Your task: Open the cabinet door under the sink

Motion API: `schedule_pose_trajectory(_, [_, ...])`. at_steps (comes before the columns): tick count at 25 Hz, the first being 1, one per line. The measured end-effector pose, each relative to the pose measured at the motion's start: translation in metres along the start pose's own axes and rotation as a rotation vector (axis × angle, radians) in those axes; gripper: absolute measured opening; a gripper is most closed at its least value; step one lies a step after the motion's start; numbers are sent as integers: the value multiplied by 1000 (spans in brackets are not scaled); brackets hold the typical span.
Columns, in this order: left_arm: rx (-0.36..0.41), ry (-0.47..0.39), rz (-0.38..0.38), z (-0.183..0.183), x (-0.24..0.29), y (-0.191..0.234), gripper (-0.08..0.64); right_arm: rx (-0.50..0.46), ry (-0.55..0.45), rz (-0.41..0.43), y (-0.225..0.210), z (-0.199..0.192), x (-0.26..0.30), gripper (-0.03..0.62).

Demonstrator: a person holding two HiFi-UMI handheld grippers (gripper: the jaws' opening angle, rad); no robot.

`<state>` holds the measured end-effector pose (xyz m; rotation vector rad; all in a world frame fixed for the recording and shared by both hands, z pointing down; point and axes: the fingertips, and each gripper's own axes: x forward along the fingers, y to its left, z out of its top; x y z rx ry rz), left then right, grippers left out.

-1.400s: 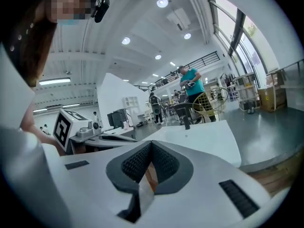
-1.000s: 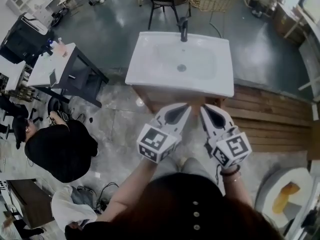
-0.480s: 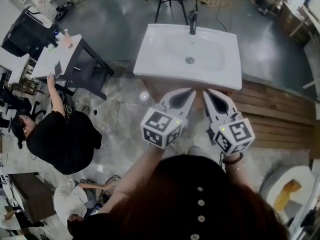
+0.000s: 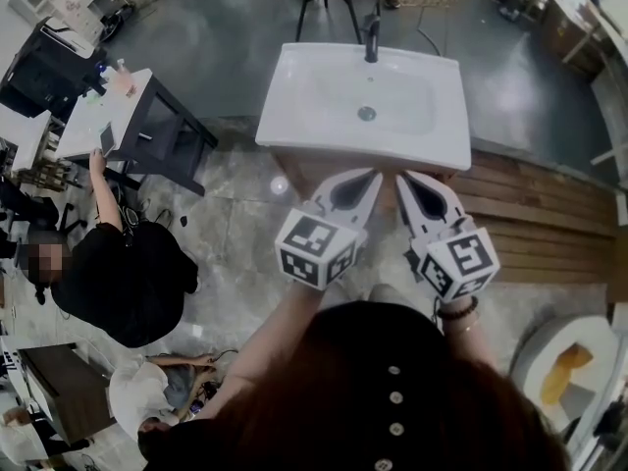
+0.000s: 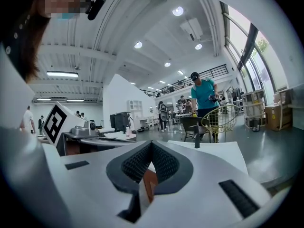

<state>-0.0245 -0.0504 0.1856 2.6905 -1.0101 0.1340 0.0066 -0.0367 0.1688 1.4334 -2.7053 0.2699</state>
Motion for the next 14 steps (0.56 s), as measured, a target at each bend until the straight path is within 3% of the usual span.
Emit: schedule_pose_trajectory(14, [23,0,3,-7,-7,-6,8,18,23,-17,0,-14,-7,6])
